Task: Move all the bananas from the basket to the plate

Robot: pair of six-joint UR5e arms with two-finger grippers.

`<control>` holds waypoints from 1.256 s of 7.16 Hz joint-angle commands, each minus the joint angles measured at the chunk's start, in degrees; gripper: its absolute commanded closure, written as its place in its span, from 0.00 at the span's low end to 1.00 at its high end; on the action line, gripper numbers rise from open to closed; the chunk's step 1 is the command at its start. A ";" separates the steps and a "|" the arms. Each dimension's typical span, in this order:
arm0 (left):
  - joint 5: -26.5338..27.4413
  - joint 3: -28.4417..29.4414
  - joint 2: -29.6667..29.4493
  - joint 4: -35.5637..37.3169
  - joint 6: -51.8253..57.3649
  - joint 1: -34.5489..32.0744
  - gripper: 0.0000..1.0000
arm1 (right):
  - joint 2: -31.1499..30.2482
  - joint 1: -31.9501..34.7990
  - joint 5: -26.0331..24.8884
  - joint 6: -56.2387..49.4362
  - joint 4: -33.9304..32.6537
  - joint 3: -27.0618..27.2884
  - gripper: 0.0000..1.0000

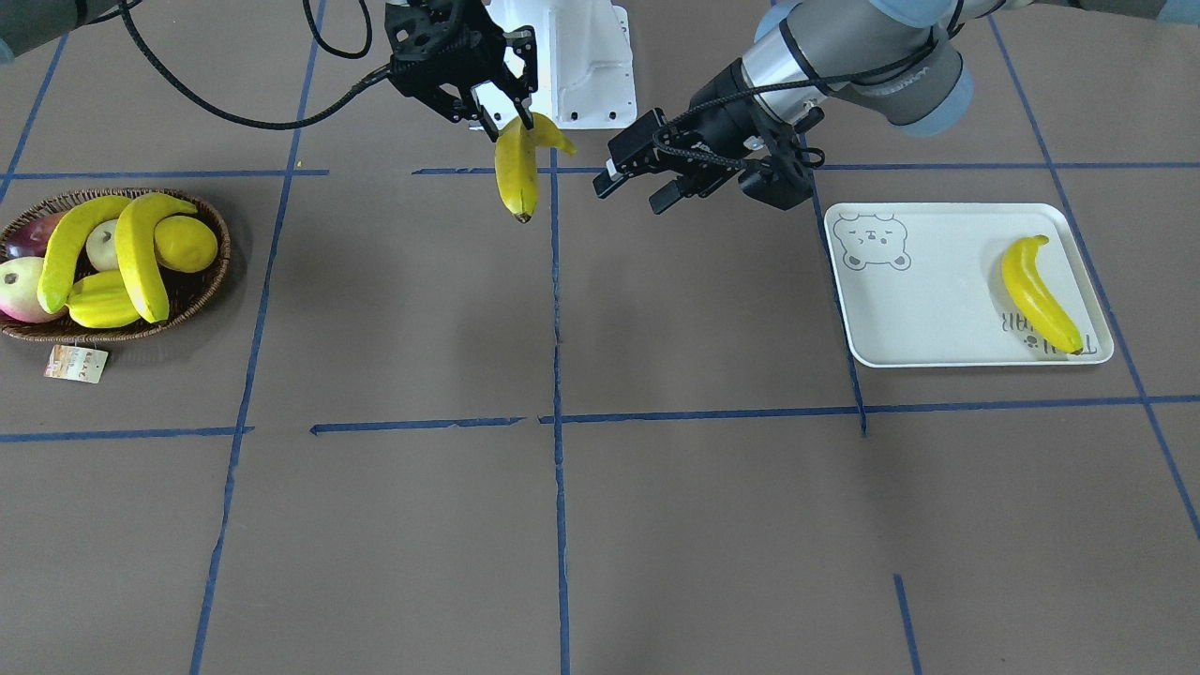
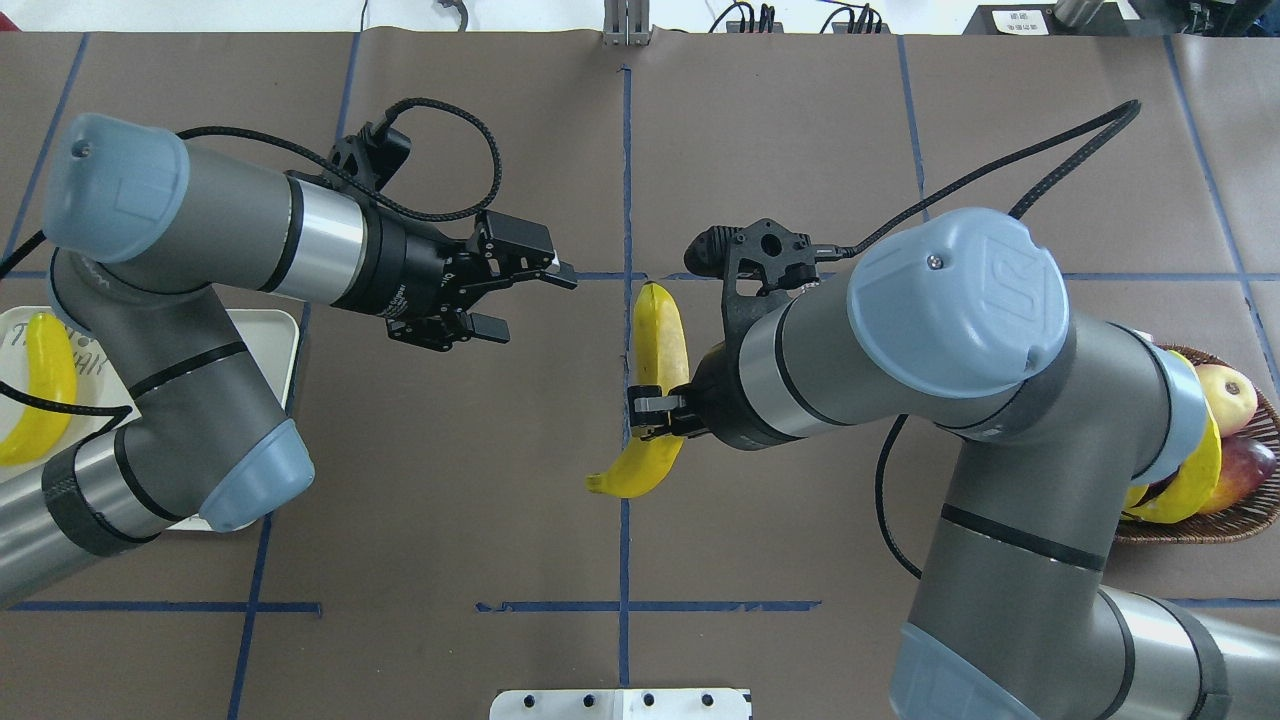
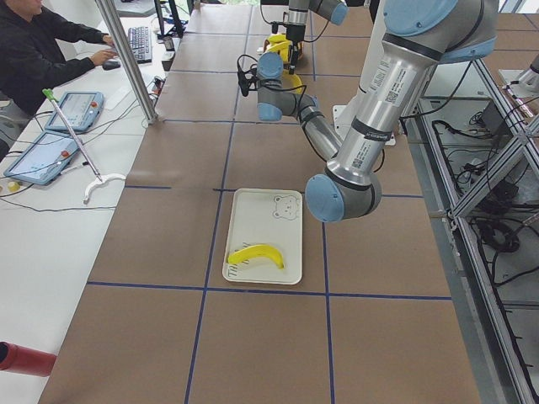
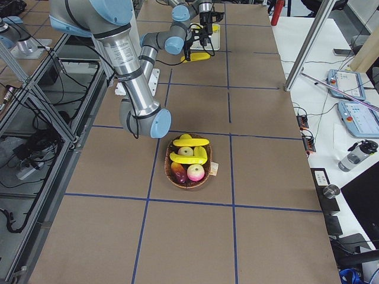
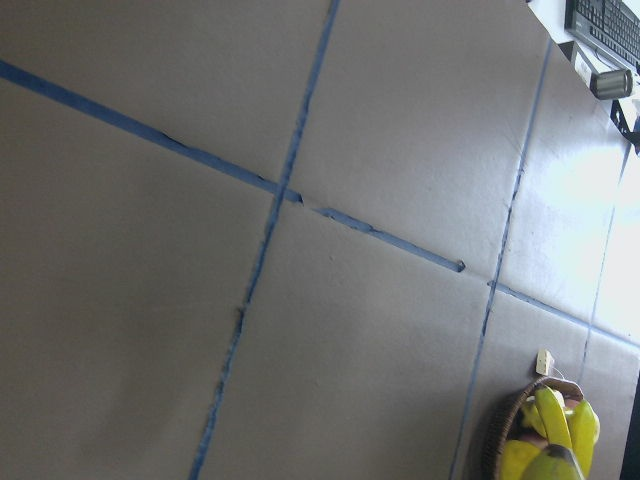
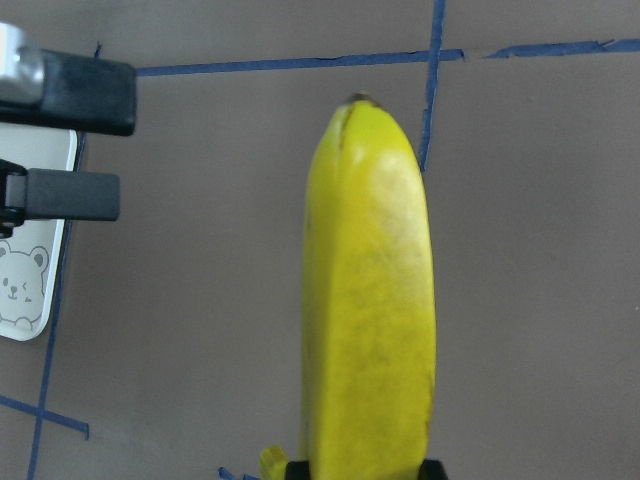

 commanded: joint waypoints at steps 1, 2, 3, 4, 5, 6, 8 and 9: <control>0.24 -0.07 -2.43 -0.12 -0.36 2.64 0.01 | 0.46 -0.91 -0.12 0.09 0.29 -0.02 1.00; 0.33 0.02 -3.31 -0.12 -0.36 3.88 0.01 | 0.81 -0.91 -0.12 0.09 0.38 -0.02 1.00; 0.68 0.11 -3.67 -0.12 -0.27 4.76 0.01 | 0.90 -1.08 -0.03 0.09 1.07 -0.02 1.00; 0.68 0.11 -3.67 -0.12 -0.27 5.20 0.01 | 0.90 -1.69 -0.12 0.09 3.34 -0.20 1.00; 0.68 0.02 -3.76 -0.20 -0.27 5.90 0.02 | 0.99 -1.70 -0.03 0.09 3.71 -0.11 1.00; 0.68 0.02 -4.11 -0.20 -0.27 6.00 0.04 | 0.99 -1.70 -0.03 0.09 3.72 -0.11 1.00; 0.60 -0.15 -3.94 -0.38 0.43 6.00 0.89 | 0.99 -1.70 -0.03 0.00 3.72 -0.11 1.00; 0.60 -0.24 -3.93 -0.38 0.61 6.00 1.00 | 0.99 -1.70 -0.03 0.00 3.72 -0.11 1.00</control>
